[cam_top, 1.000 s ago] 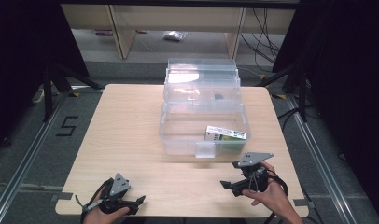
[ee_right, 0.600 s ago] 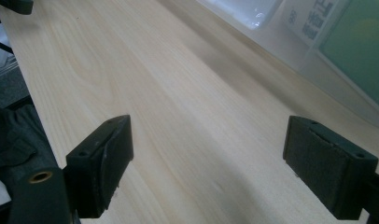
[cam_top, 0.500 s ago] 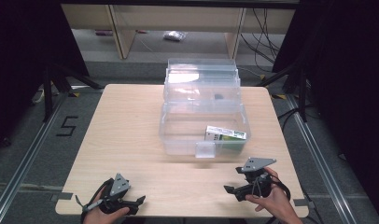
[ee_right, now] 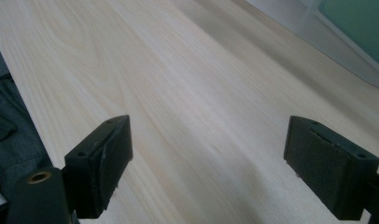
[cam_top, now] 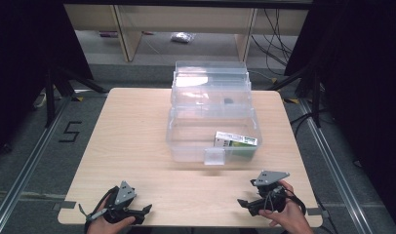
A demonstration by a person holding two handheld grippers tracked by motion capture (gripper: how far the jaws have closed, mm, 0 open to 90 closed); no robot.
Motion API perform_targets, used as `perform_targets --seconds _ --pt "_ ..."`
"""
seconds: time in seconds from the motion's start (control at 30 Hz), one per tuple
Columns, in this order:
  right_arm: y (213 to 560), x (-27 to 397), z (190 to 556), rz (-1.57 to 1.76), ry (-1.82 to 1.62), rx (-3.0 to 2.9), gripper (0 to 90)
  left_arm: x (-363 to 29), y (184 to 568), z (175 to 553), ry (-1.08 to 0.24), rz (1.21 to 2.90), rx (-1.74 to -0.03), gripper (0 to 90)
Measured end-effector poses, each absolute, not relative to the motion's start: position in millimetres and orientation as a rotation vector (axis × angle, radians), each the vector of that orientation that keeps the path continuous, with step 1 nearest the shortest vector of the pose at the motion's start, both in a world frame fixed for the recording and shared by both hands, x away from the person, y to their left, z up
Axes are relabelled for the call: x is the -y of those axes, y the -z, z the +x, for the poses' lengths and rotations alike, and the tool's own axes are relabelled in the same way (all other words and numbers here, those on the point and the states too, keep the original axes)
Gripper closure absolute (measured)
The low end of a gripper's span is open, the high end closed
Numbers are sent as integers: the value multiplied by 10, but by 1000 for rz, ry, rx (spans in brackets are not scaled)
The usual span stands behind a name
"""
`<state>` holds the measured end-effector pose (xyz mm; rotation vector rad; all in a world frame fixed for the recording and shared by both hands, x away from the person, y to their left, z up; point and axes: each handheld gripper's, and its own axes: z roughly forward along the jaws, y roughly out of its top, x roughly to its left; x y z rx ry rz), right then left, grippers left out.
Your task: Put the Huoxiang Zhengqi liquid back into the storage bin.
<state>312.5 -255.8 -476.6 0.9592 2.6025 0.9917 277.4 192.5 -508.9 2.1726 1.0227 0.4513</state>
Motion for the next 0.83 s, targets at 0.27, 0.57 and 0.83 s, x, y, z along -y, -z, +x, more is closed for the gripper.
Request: perform_targets --seconds 0.27,0.57,0.83 --pt "4806 2614 3066 998 -966 -2583 164 -1924 5081 2771 -447 2187 -1019 166" --pt "4842 2610 3079 970 -959 -2554 164 -1918 5084 2769 -451 2181 -1019 166" --pt "4820 2620 3080 1002 -946 -2582 164 -1916 5085 2770 -450 2180 -1018 166"
